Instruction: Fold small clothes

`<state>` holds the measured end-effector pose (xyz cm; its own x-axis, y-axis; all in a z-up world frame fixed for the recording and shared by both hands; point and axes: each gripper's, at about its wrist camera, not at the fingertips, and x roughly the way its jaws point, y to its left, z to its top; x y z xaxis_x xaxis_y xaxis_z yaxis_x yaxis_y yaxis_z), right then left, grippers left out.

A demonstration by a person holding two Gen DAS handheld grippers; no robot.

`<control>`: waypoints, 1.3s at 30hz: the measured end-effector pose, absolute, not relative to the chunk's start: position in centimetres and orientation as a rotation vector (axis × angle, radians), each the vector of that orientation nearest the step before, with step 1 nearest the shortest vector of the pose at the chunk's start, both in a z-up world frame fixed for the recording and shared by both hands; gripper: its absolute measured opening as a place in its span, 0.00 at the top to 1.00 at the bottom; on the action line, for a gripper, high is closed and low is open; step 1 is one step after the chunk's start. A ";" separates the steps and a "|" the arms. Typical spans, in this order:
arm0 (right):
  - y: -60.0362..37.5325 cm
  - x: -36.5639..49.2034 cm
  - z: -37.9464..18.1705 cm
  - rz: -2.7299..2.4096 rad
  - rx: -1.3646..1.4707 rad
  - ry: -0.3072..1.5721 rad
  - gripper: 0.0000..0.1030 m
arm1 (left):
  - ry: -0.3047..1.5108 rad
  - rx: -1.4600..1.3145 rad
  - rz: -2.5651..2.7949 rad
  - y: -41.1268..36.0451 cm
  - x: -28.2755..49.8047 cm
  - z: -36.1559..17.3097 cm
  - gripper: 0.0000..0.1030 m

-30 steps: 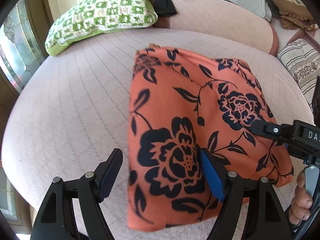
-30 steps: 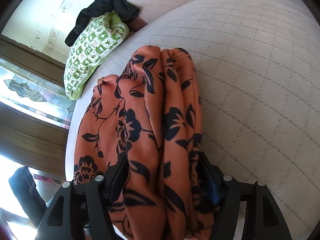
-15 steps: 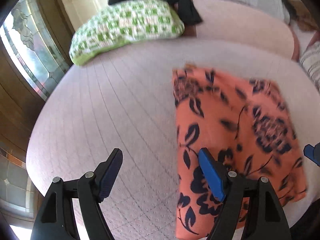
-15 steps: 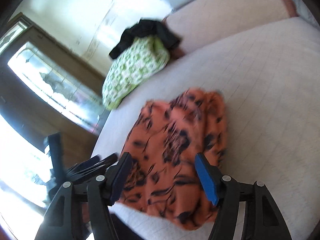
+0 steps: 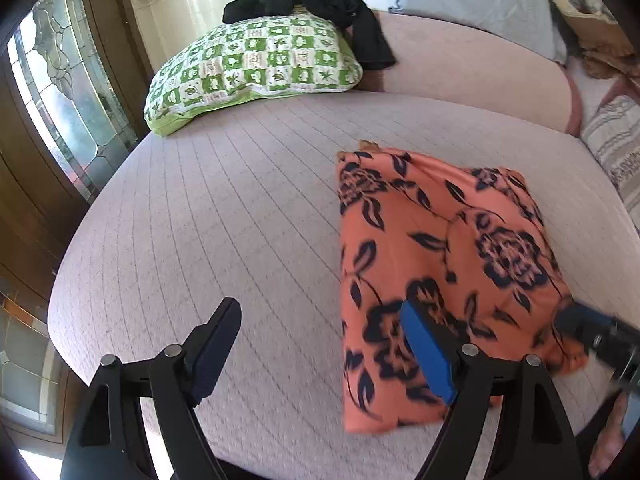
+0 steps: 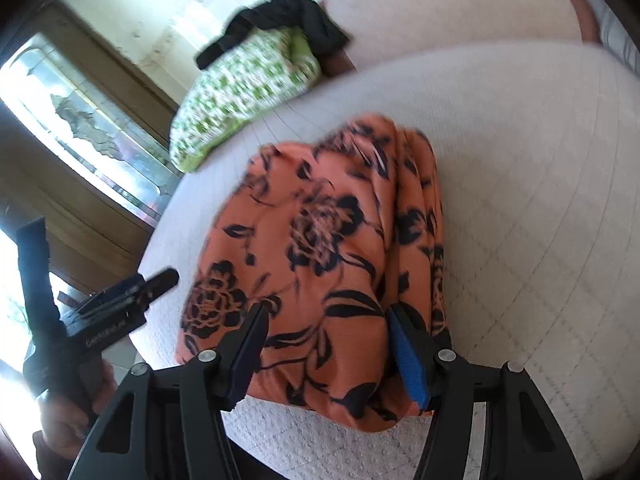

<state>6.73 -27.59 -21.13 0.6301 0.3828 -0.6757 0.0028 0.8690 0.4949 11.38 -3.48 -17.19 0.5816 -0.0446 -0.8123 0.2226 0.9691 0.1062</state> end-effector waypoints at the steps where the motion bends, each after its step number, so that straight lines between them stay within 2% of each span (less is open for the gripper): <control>1: -27.4 6.5 -20.7 0.246 0.491 0.848 0.38 | 0.942 0.221 -0.162 -3.5 10.8 -17.4 0.20; 4: -27.2 5.9 -20.5 0.318 0.520 0.834 0.38 | 0.980 0.285 -0.161 -3.7 10.2 -19.7 0.20; 7: -27.0 7.0 -22.2 0.304 0.531 0.931 0.41 | 0.989 0.273 -0.172 -3.2 10.1 -21.6 0.17; 8: -26.9 7.5 -23.2 0.271 0.518 0.976 0.50 | 0.986 0.260 -0.174 -3.0 10.1 -21.7 0.13; 10: -27.3 8.0 -23.9 0.243 0.514 1.009 0.58 | 0.990 0.245 -0.183 -2.6 10.5 -21.9 0.09; 17: -29.2 10.2 -19.7 0.211 0.582 0.902 0.58 | 0.972 0.205 -0.224 -1.3 11.1 -23.0 0.02; 21: -29.1 15.1 -18.7 0.160 0.568 0.902 0.58 | 0.972 0.189 -0.233 -1.1 11.4 -23.5 0.01; 24: -29.5 19.0 -20.5 0.128 0.603 0.952 0.58 | 0.973 0.197 -0.239 -1.2 11.5 -23.6 0.00; 28: -30.8 23.2 -25.9 0.033 0.714 1.088 0.58 | 0.973 0.202 -0.260 -1.2 12.1 -23.9 0.00; 34: -31.4 22.2 -24.5 0.064 0.751 1.062 0.57 | 0.948 0.224 -0.231 -1.7 11.8 -23.6 0.00; 39: -31.8 17.2 -22.0 0.083 0.765 0.982 0.46 | 0.931 0.216 -0.209 -1.3 11.2 -22.3 0.00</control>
<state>17.25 -31.77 -21.98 0.5742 0.3925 -0.7185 0.2665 0.7402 0.6173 11.20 -1.32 -22.28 0.5796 -0.0849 -0.8105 0.2703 0.9583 0.0929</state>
